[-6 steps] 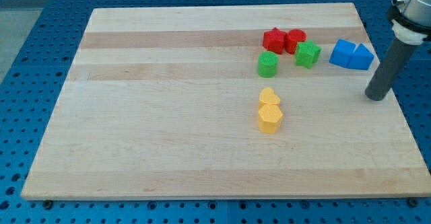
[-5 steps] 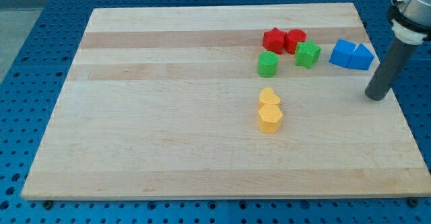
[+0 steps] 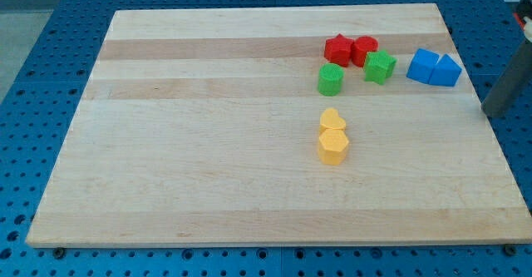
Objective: Move the blue cube to the top left of the blue triangle
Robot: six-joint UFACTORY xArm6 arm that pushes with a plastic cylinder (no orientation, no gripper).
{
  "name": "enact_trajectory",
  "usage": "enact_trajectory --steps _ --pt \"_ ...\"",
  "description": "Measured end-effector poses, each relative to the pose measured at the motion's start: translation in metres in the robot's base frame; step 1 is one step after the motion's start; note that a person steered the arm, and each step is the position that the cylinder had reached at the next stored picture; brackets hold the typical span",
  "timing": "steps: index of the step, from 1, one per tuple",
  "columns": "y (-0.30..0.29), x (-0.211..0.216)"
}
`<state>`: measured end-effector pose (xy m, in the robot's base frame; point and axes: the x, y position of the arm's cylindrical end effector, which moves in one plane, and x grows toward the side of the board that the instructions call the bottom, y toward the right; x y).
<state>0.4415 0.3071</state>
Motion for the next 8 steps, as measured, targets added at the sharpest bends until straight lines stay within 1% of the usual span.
enact_trajectory --steps 1,2,3,4,6,7,8 --pt "-0.018 -0.053" --pt "-0.044 -0.134" --pt "-0.044 -0.135" --pt "-0.059 -0.136" --pt "-0.061 -0.084" --pt "-0.061 -0.048" --pt "-0.061 -0.022"
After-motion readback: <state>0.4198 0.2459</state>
